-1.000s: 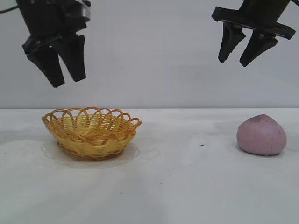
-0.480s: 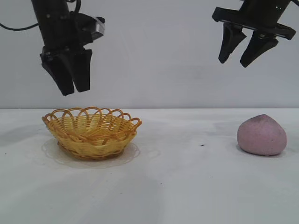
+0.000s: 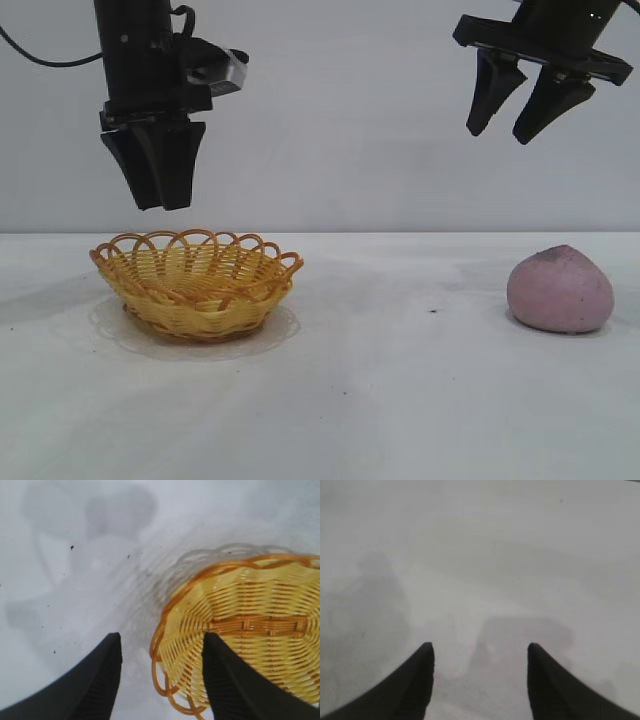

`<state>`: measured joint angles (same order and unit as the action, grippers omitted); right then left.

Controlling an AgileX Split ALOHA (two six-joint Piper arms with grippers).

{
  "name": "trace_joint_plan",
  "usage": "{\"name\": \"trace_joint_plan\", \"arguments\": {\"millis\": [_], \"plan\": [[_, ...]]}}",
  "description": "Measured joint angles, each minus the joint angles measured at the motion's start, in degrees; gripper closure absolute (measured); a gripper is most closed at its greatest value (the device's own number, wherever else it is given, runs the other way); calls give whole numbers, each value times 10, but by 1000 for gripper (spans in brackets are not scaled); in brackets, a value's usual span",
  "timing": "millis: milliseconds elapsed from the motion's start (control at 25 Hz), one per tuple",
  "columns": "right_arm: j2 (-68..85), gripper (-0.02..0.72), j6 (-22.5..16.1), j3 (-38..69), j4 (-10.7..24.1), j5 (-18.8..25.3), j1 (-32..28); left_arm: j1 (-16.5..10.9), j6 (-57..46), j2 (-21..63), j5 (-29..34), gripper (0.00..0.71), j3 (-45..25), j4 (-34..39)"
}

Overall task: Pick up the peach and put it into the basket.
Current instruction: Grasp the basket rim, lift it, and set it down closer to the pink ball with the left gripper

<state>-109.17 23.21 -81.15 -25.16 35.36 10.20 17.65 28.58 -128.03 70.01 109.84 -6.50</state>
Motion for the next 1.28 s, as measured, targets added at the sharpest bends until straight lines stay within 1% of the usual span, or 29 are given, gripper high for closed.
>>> {"name": "trace_joint_plan", "arguments": {"millis": [520, 680, 720, 800, 880, 920, 960, 1000, 1040, 1200, 1240, 1280], "plan": [[0, 345, 0, 0, 0, 0, 0, 0, 0, -36, 0, 330, -1, 1], [0, 345, 0, 0, 0, 0, 0, 0, 0, -52, 0, 330, -1, 12], [0, 345, 0, 0, 0, 0, 0, 0, 0, -56, 0, 379, -1, 15], [0, 345, 0, 0, 1, 0, 0, 0, 0, -63, 0, 453, -1, 17], [0, 345, 0, 0, 1, 0, 0, 0, 0, -63, 0, 588, -1, 16], [0, 345, 0, 0, 1, 1, 0, 0, 0, -63, 0, 627, -1, 16], [0, 345, 0, 0, 1, 1, 0, 0, 0, -63, 1, 651, -1, 15], [0, 345, 0, 0, 1, 1, 0, 0, -5, -63, 2, 637, -1, 14], [0, 345, 0, 0, 1, 1, 0, 0, -19, -62, 3, 637, -1, 14], [0, 345, 0, 0, 1, 1, 0, 0, -109, -45, 6, 637, -1, 7], [0, 345, 0, 0, 1, 1, 0, -1, -128, -37, 6, 710, -1, -5], [0, 345, 0, 0, 1, 1, 0, -2, -147, -29, 5, 710, -1, -17]]}}
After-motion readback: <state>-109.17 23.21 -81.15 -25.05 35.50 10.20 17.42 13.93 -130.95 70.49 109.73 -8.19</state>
